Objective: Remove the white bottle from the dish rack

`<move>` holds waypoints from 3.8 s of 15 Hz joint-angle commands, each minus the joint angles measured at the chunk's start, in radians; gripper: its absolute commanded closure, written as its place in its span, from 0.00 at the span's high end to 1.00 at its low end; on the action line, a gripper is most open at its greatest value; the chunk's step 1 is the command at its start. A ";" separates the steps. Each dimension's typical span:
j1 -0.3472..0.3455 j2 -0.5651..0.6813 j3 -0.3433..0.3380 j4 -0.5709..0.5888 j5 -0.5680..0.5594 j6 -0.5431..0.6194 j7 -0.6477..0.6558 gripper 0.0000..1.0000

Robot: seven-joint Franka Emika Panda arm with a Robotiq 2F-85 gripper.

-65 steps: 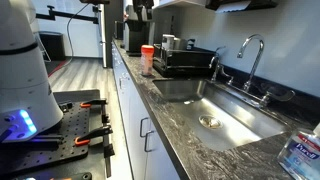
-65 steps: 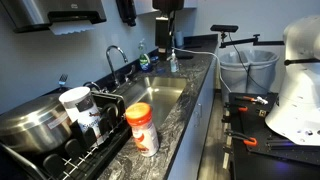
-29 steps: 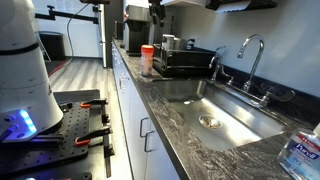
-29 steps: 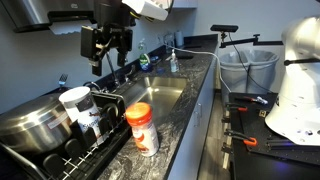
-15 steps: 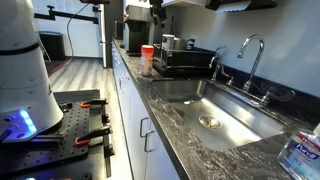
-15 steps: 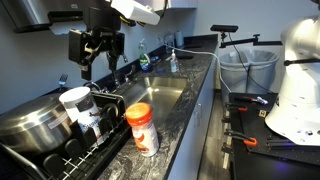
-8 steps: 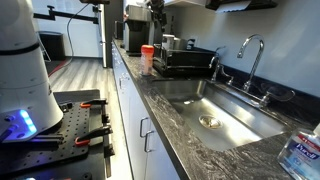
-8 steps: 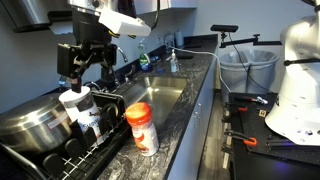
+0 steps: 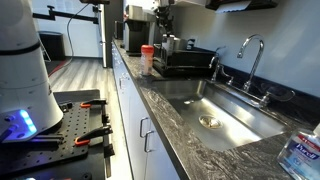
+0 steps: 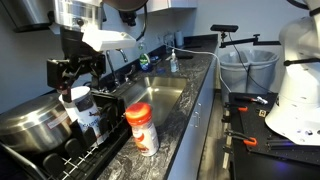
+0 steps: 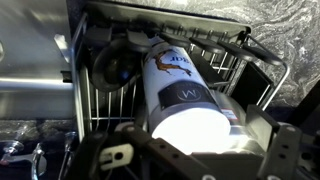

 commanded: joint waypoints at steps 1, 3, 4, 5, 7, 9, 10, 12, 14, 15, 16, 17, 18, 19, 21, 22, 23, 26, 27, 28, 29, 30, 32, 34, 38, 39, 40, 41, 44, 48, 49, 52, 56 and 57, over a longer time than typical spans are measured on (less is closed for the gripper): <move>0.036 0.073 -0.033 0.102 -0.011 -0.046 0.006 1.00; 0.047 0.100 -0.046 0.134 -0.011 -0.055 0.004 1.00; 0.054 0.116 -0.054 0.151 -0.015 -0.061 0.008 1.00; 0.058 0.125 -0.060 0.162 -0.016 -0.065 0.007 1.00; 0.067 0.142 -0.072 0.184 -0.014 -0.077 0.006 1.00; 0.076 0.157 -0.082 0.205 -0.018 -0.092 0.010 1.00; 0.082 0.160 -0.087 0.212 -0.022 -0.100 0.011 1.00; 0.091 0.163 -0.093 0.221 -0.036 -0.123 0.003 0.97; 0.103 0.153 -0.096 0.224 -0.067 -0.161 -0.001 0.72; 0.108 0.147 -0.096 0.224 -0.084 -0.175 0.000 0.69; 0.114 0.137 -0.095 0.222 -0.098 -0.189 0.001 0.62; 0.122 0.125 -0.093 0.220 -0.110 -0.198 0.003 0.61; 0.127 0.113 -0.092 0.213 -0.124 -0.202 0.002 0.61; 0.133 0.095 -0.090 0.205 -0.141 -0.206 0.002 0.61; 0.144 0.059 -0.086 0.193 -0.172 -0.208 0.005 0.61; 0.148 0.036 -0.084 0.184 -0.190 -0.205 0.006 0.61; 0.150 0.017 -0.080 0.180 -0.203 -0.206 0.007 0.61; 0.149 -0.052 -0.061 0.161 -0.221 -0.205 0.007 0.61; 0.146 -0.072 -0.051 0.154 -0.218 -0.201 0.006 0.61; 0.143 -0.091 -0.043 0.147 -0.214 -0.199 0.005 0.61; 0.140 -0.113 -0.033 0.136 -0.203 -0.198 0.002 0.61; 0.137 -0.130 -0.023 0.130 -0.189 -0.200 -0.001 0.61; 0.132 -0.164 -0.003 0.113 -0.156 -0.200 -0.011 0.61; 0.132 -0.195 0.019 0.097 -0.112 -0.208 -0.012 0.61; 0.133 -0.239 0.057 0.063 -0.021 -0.233 -0.029 0.61; 0.133 -0.243 0.065 0.060 0.002 -0.242 -0.026 0.61; 0.132 -0.245 0.072 0.056 0.025 -0.257 -0.027 0.61; 0.132 -0.247 0.078 0.053 0.047 -0.269 -0.027 0.61; 0.132 -0.241 0.089 0.042 0.096 -0.308 -0.024 0.61; 0.132 -0.224 0.093 0.017 0.145 -0.331 -0.020 0.61; 0.132 -0.218 0.094 0.007 0.147 -0.319 -0.015 0.61; 0.136 -0.182 0.099 -0.009 0.153 -0.290 -0.008 0.61; 0.141 -0.138 0.098 -0.038 0.122 -0.195 0.013 0.61; 0.141 -0.126 0.094 -0.042 0.116 -0.177 0.011 0.61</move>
